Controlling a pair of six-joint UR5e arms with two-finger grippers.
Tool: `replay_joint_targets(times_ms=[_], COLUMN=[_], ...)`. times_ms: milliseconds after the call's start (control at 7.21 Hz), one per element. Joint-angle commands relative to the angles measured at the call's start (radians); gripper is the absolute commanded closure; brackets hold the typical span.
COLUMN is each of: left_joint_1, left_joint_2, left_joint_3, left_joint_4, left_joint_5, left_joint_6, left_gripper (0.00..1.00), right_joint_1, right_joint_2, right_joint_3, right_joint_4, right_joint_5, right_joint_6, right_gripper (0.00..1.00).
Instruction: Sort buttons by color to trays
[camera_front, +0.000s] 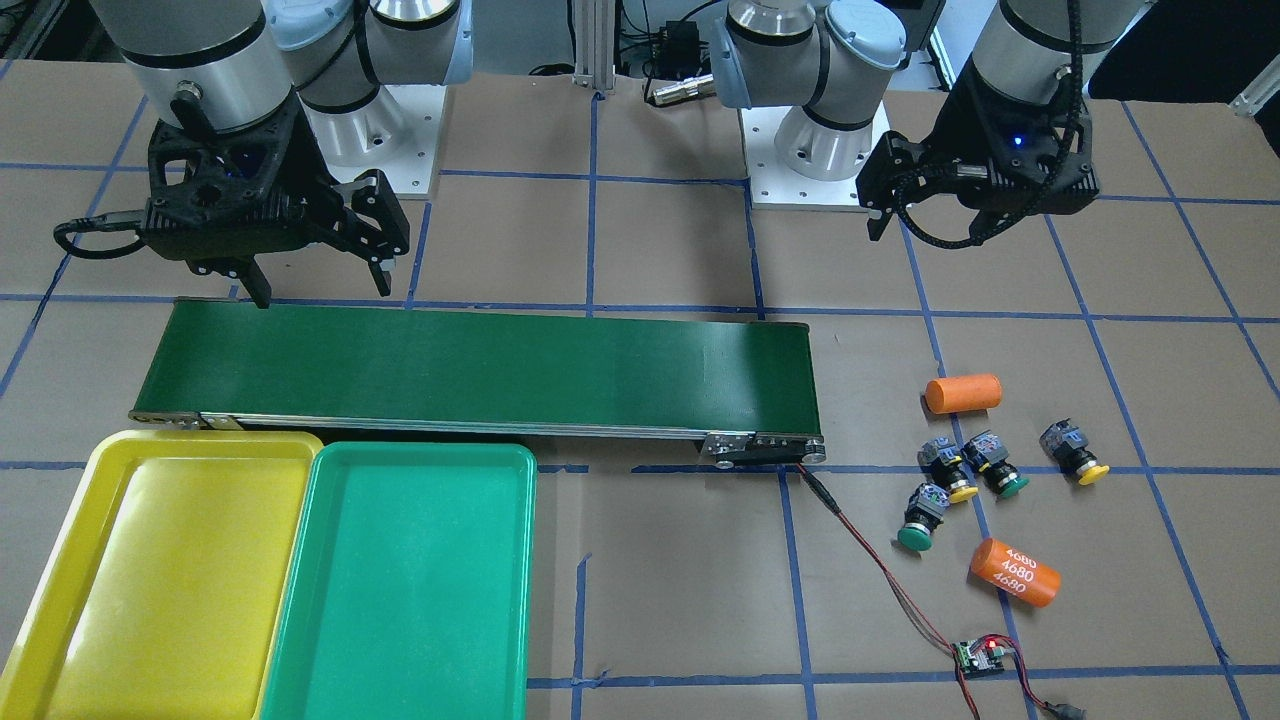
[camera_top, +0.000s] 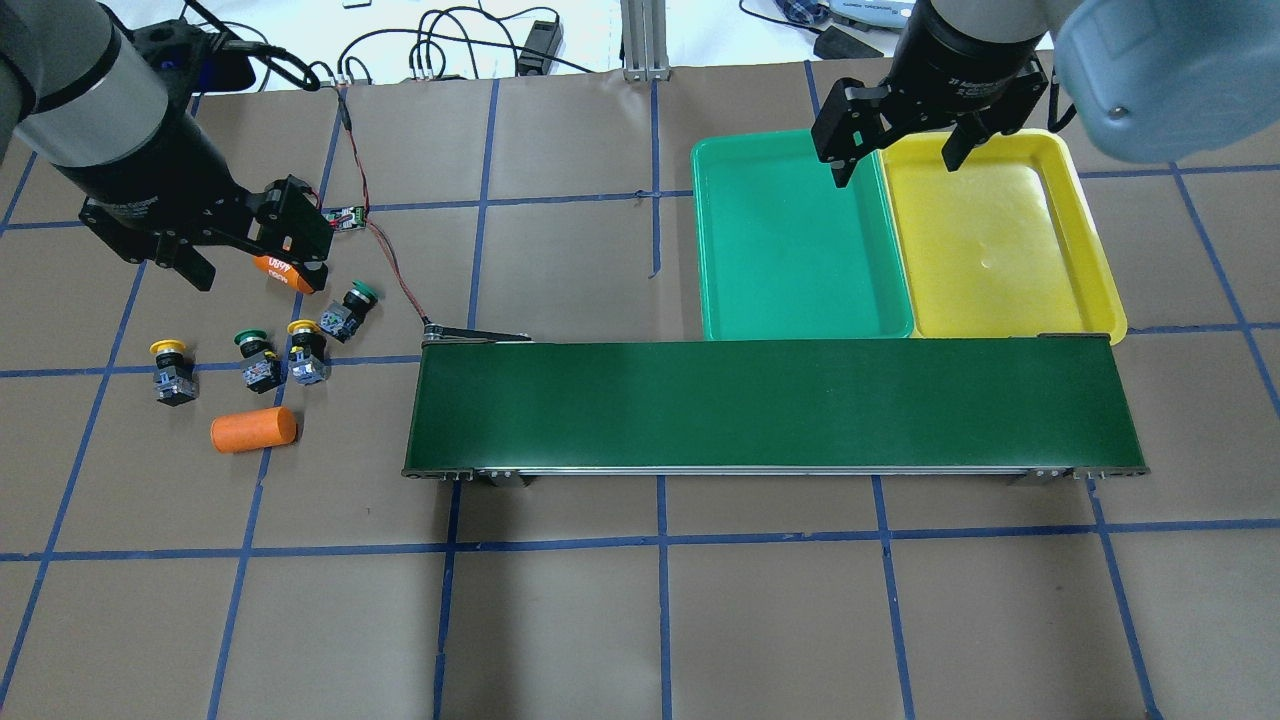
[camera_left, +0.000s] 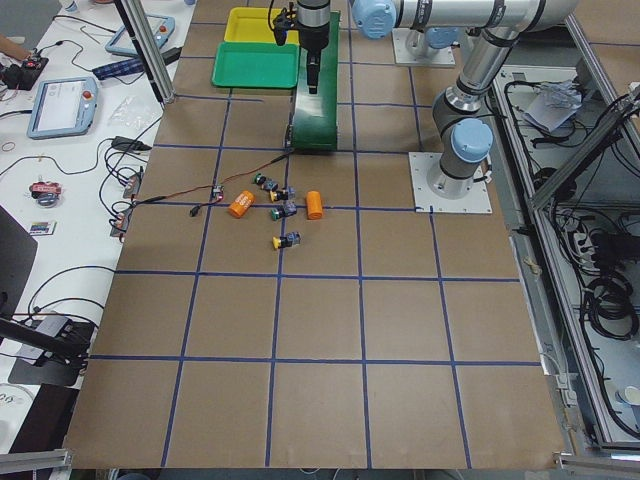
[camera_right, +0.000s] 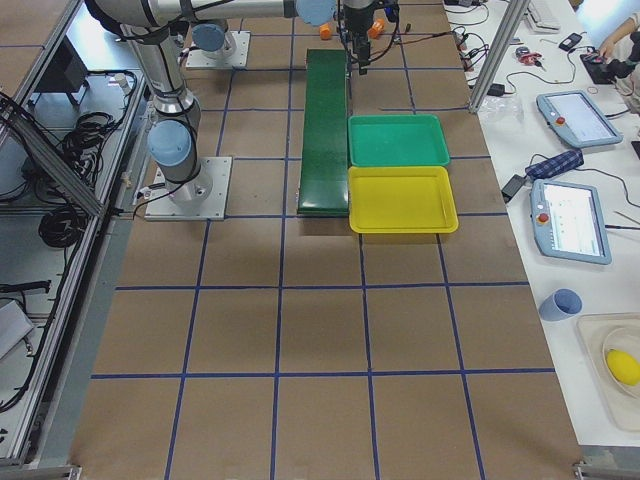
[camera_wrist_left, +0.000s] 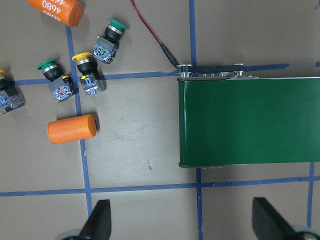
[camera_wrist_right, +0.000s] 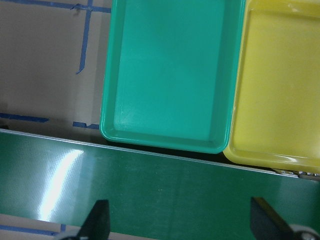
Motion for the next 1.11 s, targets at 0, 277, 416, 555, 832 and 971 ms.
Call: replay_joint_targets(times_ms=[0,277,416,555,832,971], left_joint_1=[0.012,0.013,0.013,0.015,0.015,0.016], left_joint_2=[0.004,-0.017,-0.019,-0.028,-0.054,-0.057], left_joint_3=[-0.009,0.008,0.005,0.003,0.006,0.008], left_joint_4=[0.007,0.009,0.01,0.063,0.119,0.131], left_joint_5=[0.002,0.003,-0.001,0.0,-0.001,-0.001], left_joint_6=[-0.005,-0.005,-0.002,-0.01,-0.019,-0.022], left_gripper=[0.0,0.0,0.0,0.0,0.0,0.0], right_joint_1=[0.002,0.002,0.002,0.002,0.002,-0.009], right_joint_2=[-0.001,-0.001,-0.001,-0.003,-0.006,-0.006], right_joint_3=[-0.002,-0.002,-0.008,-0.015,-0.023,-0.031], right_joint_4=[0.0,0.003,0.008,0.008,0.013,0.035], right_joint_5=[0.0,-0.001,-0.012,-0.015,-0.017,-0.015], right_joint_6=[0.0,0.0,-0.002,-0.003,-0.003,-0.003], right_gripper=[0.0,0.0,0.0,0.0,0.0,0.0])
